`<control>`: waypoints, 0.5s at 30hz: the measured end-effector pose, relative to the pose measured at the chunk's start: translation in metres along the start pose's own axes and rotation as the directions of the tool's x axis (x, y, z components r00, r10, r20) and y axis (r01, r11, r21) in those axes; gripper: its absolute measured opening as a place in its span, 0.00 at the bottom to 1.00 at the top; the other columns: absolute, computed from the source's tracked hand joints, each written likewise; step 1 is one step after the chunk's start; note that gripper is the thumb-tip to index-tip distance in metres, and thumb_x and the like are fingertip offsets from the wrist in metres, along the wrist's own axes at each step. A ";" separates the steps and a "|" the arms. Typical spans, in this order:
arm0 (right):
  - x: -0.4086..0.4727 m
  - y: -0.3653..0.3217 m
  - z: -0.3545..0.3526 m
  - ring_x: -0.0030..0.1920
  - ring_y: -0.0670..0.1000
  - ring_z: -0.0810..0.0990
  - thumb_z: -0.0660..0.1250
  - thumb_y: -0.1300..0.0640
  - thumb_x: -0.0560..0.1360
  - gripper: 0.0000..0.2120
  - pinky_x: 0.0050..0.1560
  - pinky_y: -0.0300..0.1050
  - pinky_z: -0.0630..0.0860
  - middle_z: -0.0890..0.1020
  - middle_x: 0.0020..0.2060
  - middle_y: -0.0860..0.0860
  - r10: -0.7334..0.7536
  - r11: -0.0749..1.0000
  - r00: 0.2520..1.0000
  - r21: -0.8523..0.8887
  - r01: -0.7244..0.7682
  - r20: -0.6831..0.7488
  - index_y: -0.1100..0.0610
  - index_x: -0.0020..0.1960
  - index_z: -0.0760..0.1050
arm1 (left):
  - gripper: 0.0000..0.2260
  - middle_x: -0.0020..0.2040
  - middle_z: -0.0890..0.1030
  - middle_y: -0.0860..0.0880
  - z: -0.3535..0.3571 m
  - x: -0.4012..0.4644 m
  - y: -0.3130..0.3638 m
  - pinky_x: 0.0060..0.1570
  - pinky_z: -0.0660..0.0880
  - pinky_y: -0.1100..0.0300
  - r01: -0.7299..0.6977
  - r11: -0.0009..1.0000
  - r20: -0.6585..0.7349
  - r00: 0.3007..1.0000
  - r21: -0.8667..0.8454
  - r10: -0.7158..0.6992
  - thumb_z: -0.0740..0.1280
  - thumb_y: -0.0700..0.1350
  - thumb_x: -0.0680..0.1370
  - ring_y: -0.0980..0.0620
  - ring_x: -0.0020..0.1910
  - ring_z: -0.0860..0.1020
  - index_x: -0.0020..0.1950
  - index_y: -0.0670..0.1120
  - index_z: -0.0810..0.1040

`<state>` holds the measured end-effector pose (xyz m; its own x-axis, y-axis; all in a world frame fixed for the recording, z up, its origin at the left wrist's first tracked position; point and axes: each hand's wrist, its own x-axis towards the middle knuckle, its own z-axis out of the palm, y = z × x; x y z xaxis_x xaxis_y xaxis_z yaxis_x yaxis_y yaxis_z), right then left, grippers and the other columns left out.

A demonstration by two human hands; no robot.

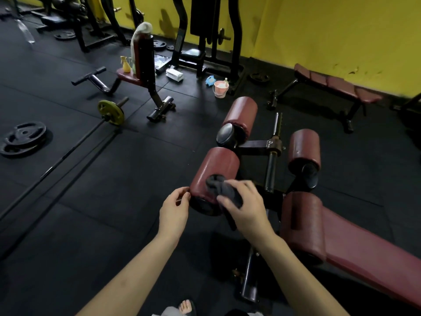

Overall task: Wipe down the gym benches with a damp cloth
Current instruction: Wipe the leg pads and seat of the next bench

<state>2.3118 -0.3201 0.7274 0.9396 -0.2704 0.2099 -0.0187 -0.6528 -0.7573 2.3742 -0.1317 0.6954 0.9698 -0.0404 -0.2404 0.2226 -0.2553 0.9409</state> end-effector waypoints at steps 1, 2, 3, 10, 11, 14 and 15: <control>0.012 -0.004 -0.003 0.60 0.46 0.76 0.75 0.49 0.77 0.20 0.65 0.40 0.71 0.75 0.56 0.45 0.009 1.000 0.999 -0.014 -0.010 -0.034 0.53 0.67 0.79 | 0.08 0.53 0.84 0.61 0.000 -0.002 0.001 0.55 0.73 0.62 0.003 1.000 0.002 1.000 0.002 -0.003 0.64 0.48 0.84 0.62 0.57 0.78 0.58 0.58 0.82; 0.026 -0.007 -0.003 0.61 0.48 0.75 0.74 0.48 0.78 0.20 0.66 0.42 0.70 0.75 0.57 0.46 0.012 0.999 0.999 -0.041 -0.014 -0.051 0.53 0.68 0.79 | 0.09 0.54 0.83 0.61 0.000 -0.004 0.000 0.54 0.73 0.63 0.011 1.000 -0.002 1.000 0.003 -0.011 0.64 0.48 0.84 0.62 0.57 0.78 0.59 0.58 0.81; 0.041 -0.008 -0.001 0.62 0.50 0.74 0.73 0.48 0.79 0.20 0.68 0.45 0.70 0.75 0.58 0.48 0.008 0.997 0.999 -0.079 -0.011 -0.047 0.53 0.69 0.78 | 0.10 0.55 0.83 0.61 0.001 -0.006 0.001 0.54 0.73 0.63 0.020 1.000 -0.010 1.000 0.000 -0.020 0.63 0.46 0.84 0.62 0.58 0.78 0.61 0.58 0.81; 0.077 -0.009 0.026 0.60 0.62 0.71 0.68 0.47 0.81 0.19 0.67 0.59 0.71 0.75 0.59 0.56 -0.121 0.916 0.957 -0.343 0.210 0.264 0.54 0.70 0.77 | 0.15 0.57 0.82 0.62 0.007 -0.025 0.002 0.55 0.73 0.63 0.058 0.998 -0.041 0.997 0.005 -0.058 0.63 0.42 0.83 0.62 0.59 0.78 0.65 0.58 0.78; 0.067 -0.010 0.026 0.59 0.61 0.71 0.68 0.48 0.81 0.19 0.66 0.60 0.71 0.75 0.59 0.56 -0.165 0.911 0.945 -0.324 0.255 0.281 0.54 0.69 0.77 | 0.15 0.57 0.82 0.62 0.006 -0.027 0.002 0.56 0.74 0.62 0.054 0.999 -0.048 0.997 0.005 -0.054 0.63 0.42 0.83 0.61 0.59 0.78 0.65 0.58 0.79; 0.035 -0.013 0.021 0.58 0.58 0.72 0.70 0.50 0.80 0.17 0.63 0.57 0.74 0.75 0.57 0.54 -0.251 0.910 0.912 -0.241 0.337 0.324 0.54 0.67 0.78 | 0.15 0.60 0.81 0.60 0.004 -0.031 0.001 0.65 0.74 0.58 0.045 0.999 -0.119 0.992 -0.018 -0.047 0.62 0.40 0.84 0.59 0.63 0.77 0.68 0.53 0.78; 0.026 -0.012 0.017 0.58 0.57 0.72 0.71 0.49 0.80 0.17 0.63 0.55 0.74 0.75 0.57 0.53 -0.257 0.916 0.903 -0.212 0.341 0.343 0.54 0.66 0.78 | 0.15 0.60 0.80 0.59 0.004 -0.033 0.002 0.66 0.73 0.57 0.043 0.999 -0.147 0.988 -0.029 -0.047 0.62 0.40 0.84 0.58 0.63 0.77 0.68 0.53 0.77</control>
<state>2.3421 -0.3071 0.7311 0.9710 0.1665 0.1718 0.2309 -0.8400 -0.4911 2.3420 -0.1348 0.7042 0.9623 0.1138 -0.2470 0.2673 -0.2290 0.9360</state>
